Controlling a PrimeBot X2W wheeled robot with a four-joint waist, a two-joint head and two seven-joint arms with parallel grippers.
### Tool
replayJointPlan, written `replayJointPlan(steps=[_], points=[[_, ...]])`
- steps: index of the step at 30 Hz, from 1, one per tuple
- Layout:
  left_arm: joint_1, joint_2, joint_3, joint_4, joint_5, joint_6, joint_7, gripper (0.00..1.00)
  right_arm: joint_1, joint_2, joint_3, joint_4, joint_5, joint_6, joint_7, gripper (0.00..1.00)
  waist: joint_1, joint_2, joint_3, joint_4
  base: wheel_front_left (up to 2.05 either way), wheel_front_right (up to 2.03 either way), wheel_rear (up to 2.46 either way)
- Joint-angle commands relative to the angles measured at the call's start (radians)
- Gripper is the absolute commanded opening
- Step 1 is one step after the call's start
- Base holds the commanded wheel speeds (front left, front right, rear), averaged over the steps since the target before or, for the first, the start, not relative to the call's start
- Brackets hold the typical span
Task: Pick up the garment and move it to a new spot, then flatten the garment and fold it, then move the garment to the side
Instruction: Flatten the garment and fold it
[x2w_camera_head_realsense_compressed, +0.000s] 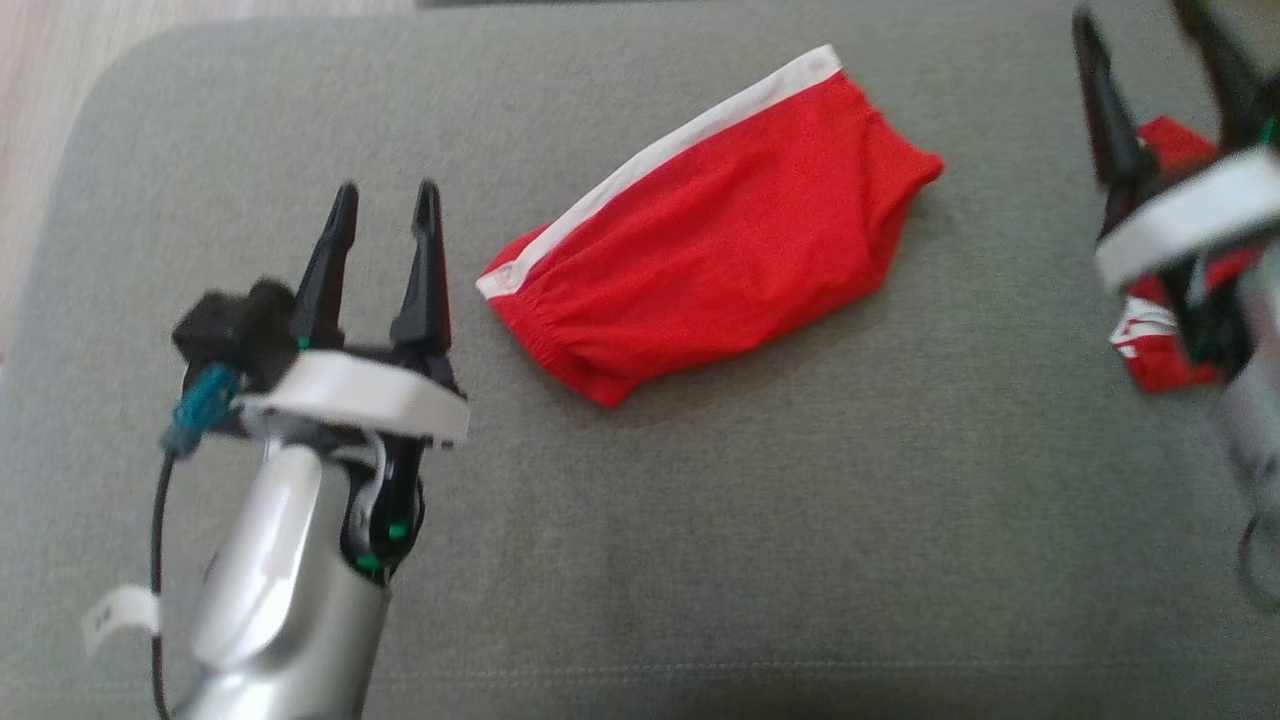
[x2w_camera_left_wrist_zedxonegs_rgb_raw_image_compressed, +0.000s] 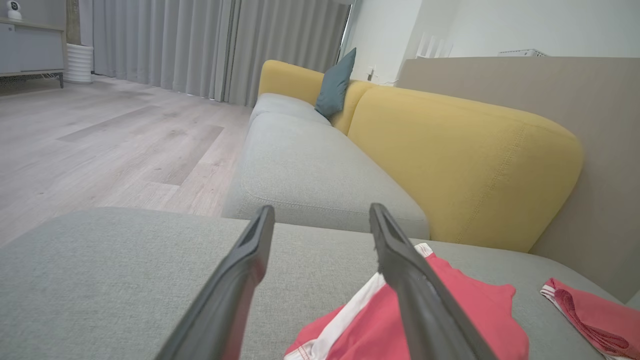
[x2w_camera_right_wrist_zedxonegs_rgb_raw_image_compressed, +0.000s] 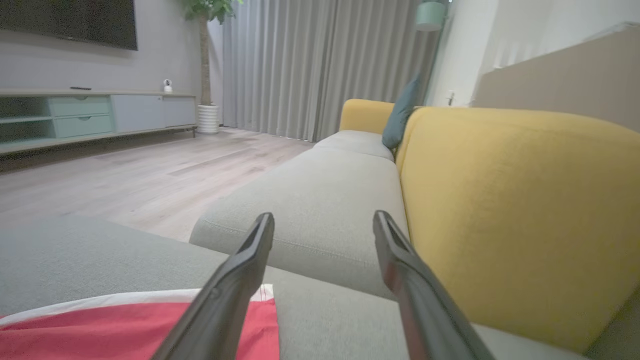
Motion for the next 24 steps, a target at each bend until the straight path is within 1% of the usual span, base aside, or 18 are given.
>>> replayJointPlan(steps=[1,4,6,8,9,12,15,20,24], points=[[0.000,0.013,0.046,-0.049,0.019,-0.008,-0.006,1.00,0.063,0.034,-0.051,-0.064,-0.033,0.006,-0.010,1.00,0.0001,0.0000,-0.027,-0.022,0.00,0.00,0.00],[0.055,0.006,0.064,-0.074,0.039,-0.022,-0.006,1.00,0.184,0.092,-0.139,-0.140,-0.113,0.006,-0.011,1.00,0.0001,0.0000,-0.047,-0.037,0.00,0.00,0.00],[0.093,0.001,0.076,-0.092,0.051,-0.027,-0.006,1.00,0.262,0.143,-0.198,-0.182,-0.150,0.006,-0.011,1.00,0.0001,0.0000,-0.059,-0.048,0.00,0.00,0.00],[0.132,-0.004,0.085,-0.110,0.065,-0.029,-0.006,1.00,0.336,0.183,-0.230,-0.217,-0.200,0.006,-0.011,1.00,0.0001,0.0000,-0.071,-0.057,0.00,0.00,0.00],[0.132,-0.004,0.085,-0.110,0.065,-0.029,-0.006,1.00,0.336,0.183,-0.230,-0.217,-0.200,0.006,-0.011,1.00,0.0001,0.0000,-0.071,-0.057,0.00,0.00,0.00],[0.187,-0.010,0.101,-0.128,0.065,-0.023,-0.006,1.00,0.426,0.244,-0.281,-0.261,-0.244,0.006,-0.005,1.00,0.0001,0.0000,-0.083,-0.068,0.00,0.00,0.00],[0.220,-0.013,0.105,-0.143,0.061,-0.020,-0.006,1.00,0.480,0.284,-0.316,-0.302,-0.273,0.006,0.012,1.00,0.0001,0.0000,-0.085,-0.072,0.00,0.00,0.00],[0.222,-0.013,0.085,-0.148,0.054,-0.018,-0.006,1.00,0.513,0.317,-0.354,-0.349,-0.279,0.006,0.064,1.00,0.0001,0.0000,-0.070,-0.057,0.00,0.00,0.00],[0.203,-0.013,0.069,-0.147,0.047,-0.015,-0.006,1.00,0.506,0.343,-0.397,-0.361,-0.234,0.006,0.122,1.00,0.0001,0.0000,-0.041,-0.029,0.00,0.00,0.00]])
